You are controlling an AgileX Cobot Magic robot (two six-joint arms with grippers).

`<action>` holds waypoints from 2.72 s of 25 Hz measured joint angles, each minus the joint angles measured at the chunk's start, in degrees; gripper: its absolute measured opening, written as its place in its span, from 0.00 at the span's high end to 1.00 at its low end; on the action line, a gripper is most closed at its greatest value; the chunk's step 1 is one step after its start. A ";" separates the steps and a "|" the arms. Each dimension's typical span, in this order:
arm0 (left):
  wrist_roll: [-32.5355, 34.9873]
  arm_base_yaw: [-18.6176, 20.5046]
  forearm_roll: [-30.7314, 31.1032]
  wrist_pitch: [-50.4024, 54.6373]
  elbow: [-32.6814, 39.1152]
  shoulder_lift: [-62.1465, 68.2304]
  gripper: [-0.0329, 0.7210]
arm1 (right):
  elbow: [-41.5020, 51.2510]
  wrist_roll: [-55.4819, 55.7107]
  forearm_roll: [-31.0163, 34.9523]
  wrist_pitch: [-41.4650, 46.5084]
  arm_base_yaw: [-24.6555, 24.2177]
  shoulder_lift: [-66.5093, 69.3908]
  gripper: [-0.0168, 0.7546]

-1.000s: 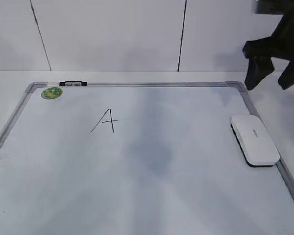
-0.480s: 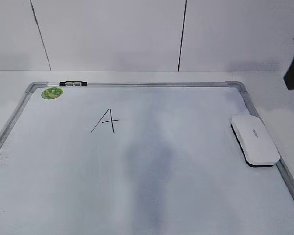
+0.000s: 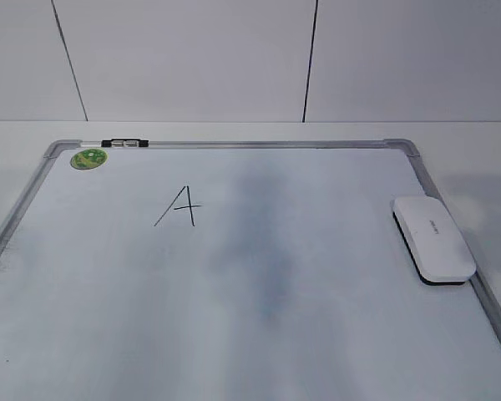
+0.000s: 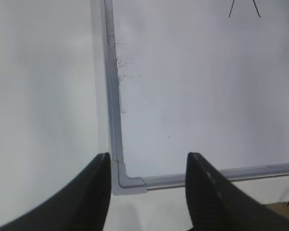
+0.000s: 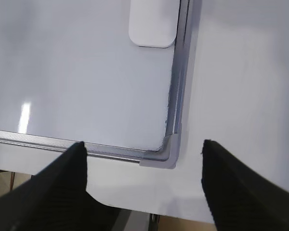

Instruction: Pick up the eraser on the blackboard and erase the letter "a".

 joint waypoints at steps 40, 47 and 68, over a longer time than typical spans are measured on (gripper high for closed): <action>-0.02 -6.46 6.01 -7.71 23.49 -31.95 0.48 | 24.22 -0.11 -9.26 -5.92 0.00 -32.37 0.22; -0.02 -6.46 6.01 -7.71 23.49 -31.95 0.48 | 24.22 -0.11 -9.35 -5.92 0.00 -32.37 0.22; -0.02 -5.98 6.01 -7.71 23.49 -46.24 0.52 | 24.22 -0.11 -9.90 -5.92 -12.84 -48.39 0.22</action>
